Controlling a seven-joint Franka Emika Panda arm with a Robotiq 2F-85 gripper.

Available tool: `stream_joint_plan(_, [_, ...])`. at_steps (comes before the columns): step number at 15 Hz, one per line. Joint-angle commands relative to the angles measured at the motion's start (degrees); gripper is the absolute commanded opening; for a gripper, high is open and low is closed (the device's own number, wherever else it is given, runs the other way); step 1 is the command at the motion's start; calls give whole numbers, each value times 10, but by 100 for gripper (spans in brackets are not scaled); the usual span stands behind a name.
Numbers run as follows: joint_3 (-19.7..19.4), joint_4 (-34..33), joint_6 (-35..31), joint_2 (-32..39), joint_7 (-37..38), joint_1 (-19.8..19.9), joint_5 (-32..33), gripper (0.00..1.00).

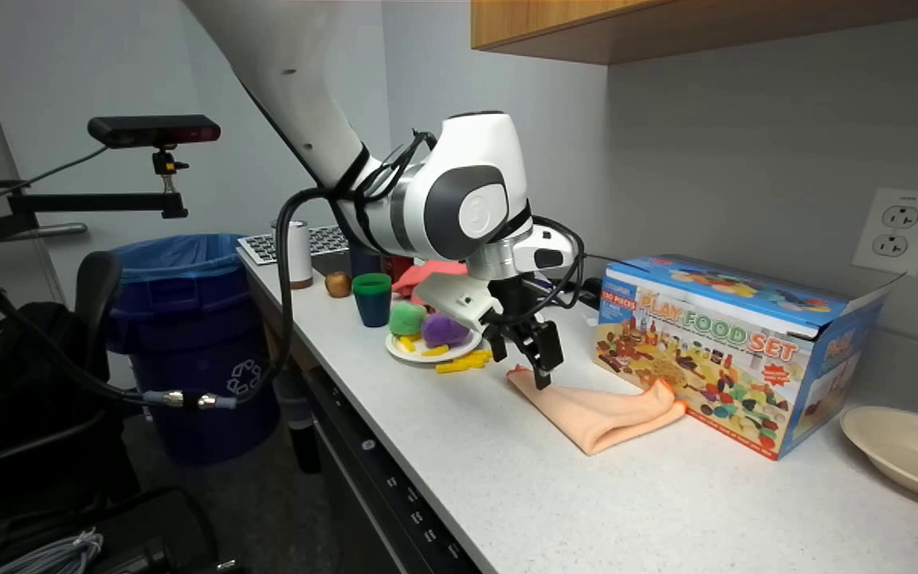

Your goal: Fold the peach towel into a triangle thrice

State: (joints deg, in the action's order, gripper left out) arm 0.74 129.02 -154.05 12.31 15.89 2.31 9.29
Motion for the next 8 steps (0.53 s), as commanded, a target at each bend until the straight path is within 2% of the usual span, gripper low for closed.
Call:
stream_joint_plan(1, [-13,-3,-19,3,-37,-10,-16,100])
stream_joint_plan(4, [2,-11,-33,11,-108,0,-43,100])
stream_joint_plan(8, [36,-19,-21,19,-222,13,-129,100])
